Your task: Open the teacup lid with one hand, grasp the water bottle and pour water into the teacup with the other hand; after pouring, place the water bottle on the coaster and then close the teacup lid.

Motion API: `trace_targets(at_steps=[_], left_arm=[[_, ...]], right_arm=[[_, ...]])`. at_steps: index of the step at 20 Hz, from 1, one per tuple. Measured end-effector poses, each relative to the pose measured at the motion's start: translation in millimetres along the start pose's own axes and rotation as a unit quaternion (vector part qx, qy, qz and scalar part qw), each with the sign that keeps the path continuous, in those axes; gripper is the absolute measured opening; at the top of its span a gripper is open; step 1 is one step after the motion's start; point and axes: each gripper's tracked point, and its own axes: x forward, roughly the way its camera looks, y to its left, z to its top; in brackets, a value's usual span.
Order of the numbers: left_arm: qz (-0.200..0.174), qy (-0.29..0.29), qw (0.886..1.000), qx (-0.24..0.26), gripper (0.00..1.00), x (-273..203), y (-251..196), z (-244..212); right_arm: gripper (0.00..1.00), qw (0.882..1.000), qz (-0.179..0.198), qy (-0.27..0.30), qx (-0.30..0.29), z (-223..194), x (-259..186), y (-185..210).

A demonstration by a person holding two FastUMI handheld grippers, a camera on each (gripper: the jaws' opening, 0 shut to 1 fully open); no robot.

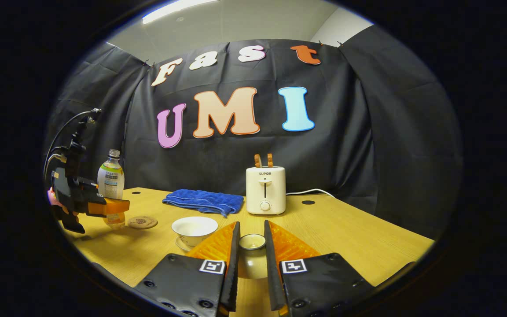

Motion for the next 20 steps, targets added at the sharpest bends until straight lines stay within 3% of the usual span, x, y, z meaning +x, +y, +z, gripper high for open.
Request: trace_targets(at_steps=[4, 8, 14, 20], left_arm=[[0.021, 0.026, 0.996, 0.084, 0.55, 12.3, 3.9, -0.4], [0.040, 0.051, 0.981, 0.181, 0.55, 18.5, 7.1, -1.1], [0.041, 0.063, 0.942, 0.327, 0.53, 32.5, -8.3, 7.1], [0.048, 0.076, 0.882, 0.463, 0.53, 46.4, -16.0, 26.5]], right_arm=[[0.32, 1.000, -0.014, 0.000, -0.001, 0.7, 1.0, -13.4], [0.31, 0.999, -0.043, -0.002, -0.002, 1.7, 2.8, -34.4], [0.31, 0.998, -0.055, -0.002, -0.002, 2.8, 3.4, -49.7], [0.32, 0.998, -0.062, -0.003, -0.002, 3.0, 3.0, -57.2]])
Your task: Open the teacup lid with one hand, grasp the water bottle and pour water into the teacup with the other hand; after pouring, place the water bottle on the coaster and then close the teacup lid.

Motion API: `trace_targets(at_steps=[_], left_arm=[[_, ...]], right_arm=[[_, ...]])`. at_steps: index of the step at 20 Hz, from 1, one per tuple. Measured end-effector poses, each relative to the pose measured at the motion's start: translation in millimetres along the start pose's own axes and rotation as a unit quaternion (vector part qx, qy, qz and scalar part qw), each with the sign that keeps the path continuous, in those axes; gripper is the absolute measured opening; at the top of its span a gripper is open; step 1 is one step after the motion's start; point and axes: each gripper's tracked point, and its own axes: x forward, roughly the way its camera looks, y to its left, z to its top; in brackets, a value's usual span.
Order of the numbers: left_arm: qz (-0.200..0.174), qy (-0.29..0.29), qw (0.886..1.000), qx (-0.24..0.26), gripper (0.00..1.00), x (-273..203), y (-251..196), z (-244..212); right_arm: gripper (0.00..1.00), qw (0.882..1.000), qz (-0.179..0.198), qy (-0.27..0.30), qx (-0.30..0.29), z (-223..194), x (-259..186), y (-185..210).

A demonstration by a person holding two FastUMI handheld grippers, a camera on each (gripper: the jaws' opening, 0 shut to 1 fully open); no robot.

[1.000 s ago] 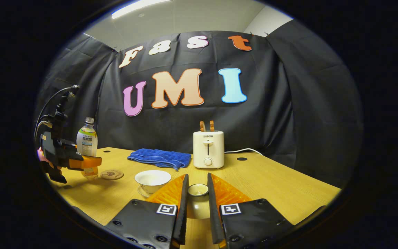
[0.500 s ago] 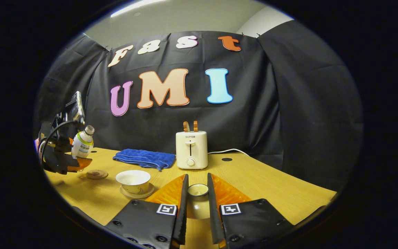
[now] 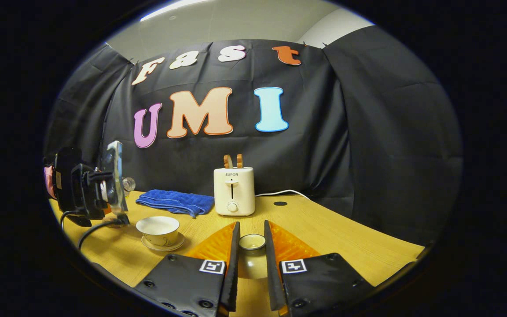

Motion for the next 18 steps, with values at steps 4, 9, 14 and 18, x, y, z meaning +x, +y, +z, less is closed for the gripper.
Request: trace_targets(at_steps=[4, 9, 14, 18], left_arm=[[0.009, 0.010, 0.998, 0.068, 0.53, 4.9, 5.8, 5.9], [0.017, 0.018, 0.992, 0.126, 0.53, 5.7, 15.7, 12.4], [0.025, 0.026, 0.983, 0.179, 0.53, 2.5, 25.3, 15.4], [0.027, 0.033, 0.974, 0.224, 0.53, 0.6, 33.1, 15.6]], right_arm=[[0.32, 1.000, 0.000, 0.000, 0.000, -0.2, -0.1, -0.6], [0.31, 1.000, 0.001, 0.000, 0.000, -0.5, 0.4, -0.9], [0.31, 1.000, 0.001, 0.001, 0.000, -0.3, 0.2, -1.6], [0.31, 1.000, 0.001, 0.000, 0.000, 0.4, -0.1, -1.3]])
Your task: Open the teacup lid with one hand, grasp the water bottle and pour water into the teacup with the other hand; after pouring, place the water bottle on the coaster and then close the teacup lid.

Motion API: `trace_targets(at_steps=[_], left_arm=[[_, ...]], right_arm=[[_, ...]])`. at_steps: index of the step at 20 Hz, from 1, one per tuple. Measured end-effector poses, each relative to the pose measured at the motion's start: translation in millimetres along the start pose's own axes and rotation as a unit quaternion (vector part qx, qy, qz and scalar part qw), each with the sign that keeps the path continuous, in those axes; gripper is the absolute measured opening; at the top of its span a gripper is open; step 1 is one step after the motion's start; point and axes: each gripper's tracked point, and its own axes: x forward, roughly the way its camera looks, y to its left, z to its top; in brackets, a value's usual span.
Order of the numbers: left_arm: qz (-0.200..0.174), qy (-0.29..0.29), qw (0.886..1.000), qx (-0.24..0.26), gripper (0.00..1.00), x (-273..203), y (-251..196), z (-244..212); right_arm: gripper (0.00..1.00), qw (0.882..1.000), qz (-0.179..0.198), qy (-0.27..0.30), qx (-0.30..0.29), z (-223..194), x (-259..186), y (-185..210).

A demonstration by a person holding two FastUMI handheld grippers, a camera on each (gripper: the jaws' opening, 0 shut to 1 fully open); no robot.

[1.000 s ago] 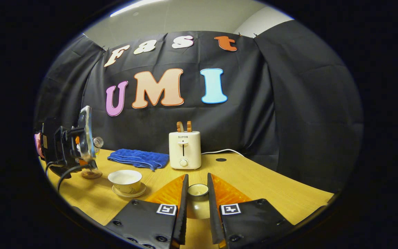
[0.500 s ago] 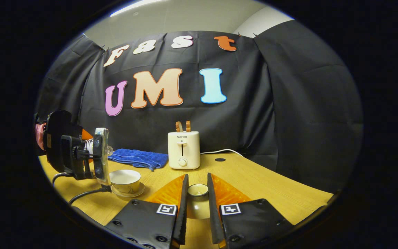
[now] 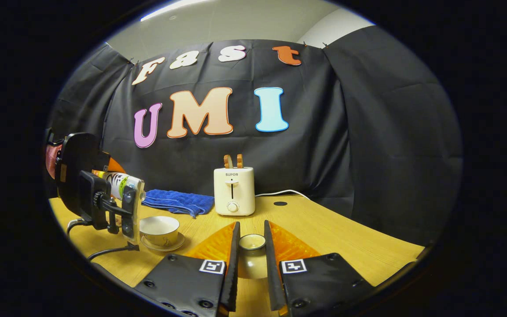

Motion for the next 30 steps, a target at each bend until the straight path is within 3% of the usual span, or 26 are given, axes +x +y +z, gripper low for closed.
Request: trace_targets(at_steps=[5, 8, 19, 30], left_arm=[[-0.005, 0.007, 0.999, 0.032, 0.53, 5.0, 1.3, 1.7], [0.007, 0.012, 0.997, 0.071, 0.53, 8.0, 5.7, 1.3], [0.041, 0.005, 0.989, 0.142, 0.53, 3.5, 32.7, 6.1], [0.061, 0.005, 0.983, 0.171, 0.53, -1.7, 56.2, 5.9]], right_arm=[[0.32, 1.000, 0.000, 0.000, 0.000, -0.7, 0.4, -0.5], [0.31, 1.000, 0.000, 0.001, 0.000, -0.5, 0.5, -0.5], [0.31, 1.000, 0.000, 0.000, 0.000, -0.8, 0.4, -0.6], [0.32, 1.000, -0.001, 0.000, 0.000, -0.9, 1.0, -0.8]])
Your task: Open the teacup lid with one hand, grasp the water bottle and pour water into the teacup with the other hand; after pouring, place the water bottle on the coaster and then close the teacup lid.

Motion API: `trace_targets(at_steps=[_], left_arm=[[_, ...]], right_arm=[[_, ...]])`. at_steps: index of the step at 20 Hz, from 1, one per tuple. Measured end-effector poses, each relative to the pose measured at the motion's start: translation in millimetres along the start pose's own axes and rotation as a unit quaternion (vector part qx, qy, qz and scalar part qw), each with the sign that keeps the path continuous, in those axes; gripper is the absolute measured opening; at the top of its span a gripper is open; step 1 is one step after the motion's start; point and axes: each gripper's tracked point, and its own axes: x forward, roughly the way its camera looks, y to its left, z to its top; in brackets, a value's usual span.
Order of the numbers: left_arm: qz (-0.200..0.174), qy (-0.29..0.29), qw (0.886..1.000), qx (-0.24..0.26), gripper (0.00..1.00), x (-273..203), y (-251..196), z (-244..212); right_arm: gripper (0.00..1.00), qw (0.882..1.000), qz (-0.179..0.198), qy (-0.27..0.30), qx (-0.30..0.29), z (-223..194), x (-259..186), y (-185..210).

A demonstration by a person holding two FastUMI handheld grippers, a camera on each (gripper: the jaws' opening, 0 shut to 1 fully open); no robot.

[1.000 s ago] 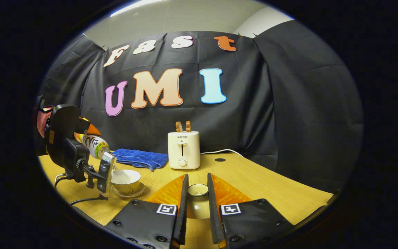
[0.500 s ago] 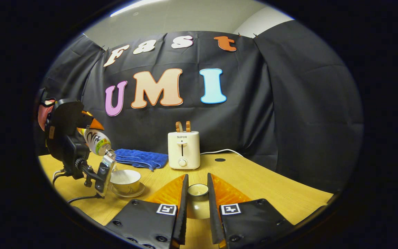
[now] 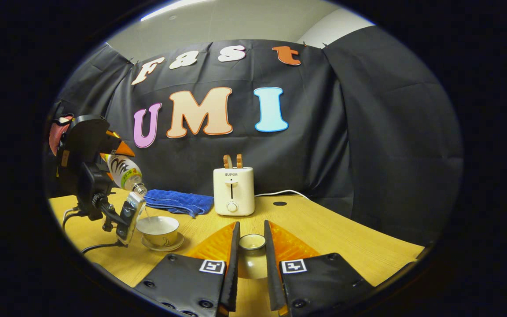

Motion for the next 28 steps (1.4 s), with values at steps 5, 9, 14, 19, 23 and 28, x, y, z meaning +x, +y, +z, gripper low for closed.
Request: trace_targets(at_steps=[5, 9, 14, 19, 23, 28], left_arm=[[-0.025, -0.016, 0.998, -0.049, 0.53, -0.3, -22.0, 8.9], [-0.072, -0.032, 0.987, -0.142, 0.53, -3.9, -54.9, 20.4], [-0.121, -0.039, 0.946, -0.299, 0.53, -14.7, -81.2, 25.0], [-0.119, -0.054, 0.889, -0.440, 0.50, -28.4, -76.7, 14.8], [-0.089, -0.069, 0.805, -0.583, 0.52, -29.9, -73.3, 1.6], [-0.050, -0.088, 0.680, -0.726, 0.52, -26.2, -79.6, -14.1]], right_arm=[[0.32, 1.000, -0.002, 0.000, 0.000, 0.0, -0.2, -1.1], [0.31, 1.000, -0.003, -0.001, 0.000, 0.4, -0.2, -2.1], [0.32, 1.000, -0.003, 0.000, 0.000, 0.2, 0.3, -1.4], [0.32, 1.000, -0.002, 0.001, -0.001, -0.1, -0.2, -1.4], [0.32, 1.000, 0.002, 0.001, -0.001, -0.6, -0.4, 0.8], [0.33, 1.000, -0.001, 0.001, -0.001, -0.4, 0.0, -0.9]])
